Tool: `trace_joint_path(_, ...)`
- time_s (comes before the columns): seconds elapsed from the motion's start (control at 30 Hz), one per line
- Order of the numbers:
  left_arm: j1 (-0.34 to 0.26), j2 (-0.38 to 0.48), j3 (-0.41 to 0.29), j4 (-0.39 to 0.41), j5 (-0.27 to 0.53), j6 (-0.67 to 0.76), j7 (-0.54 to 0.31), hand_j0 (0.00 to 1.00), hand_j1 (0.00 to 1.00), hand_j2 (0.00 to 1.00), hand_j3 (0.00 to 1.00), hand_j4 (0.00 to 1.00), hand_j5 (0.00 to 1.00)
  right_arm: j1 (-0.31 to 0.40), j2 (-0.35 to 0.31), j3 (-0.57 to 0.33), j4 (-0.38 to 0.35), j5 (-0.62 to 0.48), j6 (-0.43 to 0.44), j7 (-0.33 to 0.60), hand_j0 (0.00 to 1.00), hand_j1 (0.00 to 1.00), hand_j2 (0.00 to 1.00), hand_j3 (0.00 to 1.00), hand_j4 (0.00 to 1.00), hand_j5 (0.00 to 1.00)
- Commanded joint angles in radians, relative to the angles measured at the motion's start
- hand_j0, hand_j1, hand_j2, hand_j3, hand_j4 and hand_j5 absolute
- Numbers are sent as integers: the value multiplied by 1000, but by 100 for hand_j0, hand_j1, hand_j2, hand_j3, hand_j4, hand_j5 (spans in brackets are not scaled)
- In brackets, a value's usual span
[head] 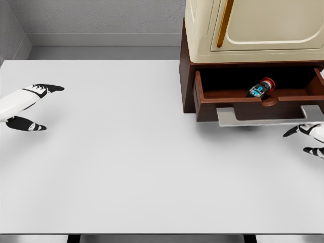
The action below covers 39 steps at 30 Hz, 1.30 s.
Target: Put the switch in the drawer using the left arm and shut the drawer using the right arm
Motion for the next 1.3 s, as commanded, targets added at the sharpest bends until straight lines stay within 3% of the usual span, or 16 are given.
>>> trace_joint_path(0.0, 0, 1, 0, -2, 8, 3, 0, 100, 100, 100, 100, 100, 100, -2, 10, 1, 0, -20, 3, -5, 70, 70, 70, 70, 70, 70)
trace_joint_path(0.17, 0, 1, -1, -3, 8, 3, 0, 100, 100, 100, 100, 100, 100, -23, 30, 3, 3, -17, 3, -2, 70, 70, 70, 70, 70, 70)
trace_joint_path(0.23, 0, 1, 0, -3, 8, 3, 0, 100, 100, 100, 100, 100, 100, -41, 48, 1, 9, -22, 3, 67, 71, 71, 71, 71, 71, 71)
trace_joint_path(0.43, 0, 1, 0, -3, 7, 3, 0, 100, 100, 100, 100, 100, 100, -44, 56, 3, 18, -20, 3, 71, 70, 70, 70, 70, 70, 70)
trace_joint_path(0.57, 0, 1, 0, -5, 8, 3, 0, 100, 100, 100, 100, 100, 100, -127, 65, 77, 46, -20, 3, 73, 69, 69, 69, 69, 69, 69)
trace_joint_path(0.9, 0, 1, 0, -6, 8, 3, 0, 100, 100, 100, 100, 100, 100, -150, 91, 83, 66, -20, 3, 99, 68, 68, 68, 68, 68, 68)
trace_joint_path(1.27, 0, -1, -1, -6, 8, 3, 0, 100, 100, 100, 100, 100, 100, -250, 149, 133, 130, -17, 3, 139, 70, 70, 70, 70, 70, 70)
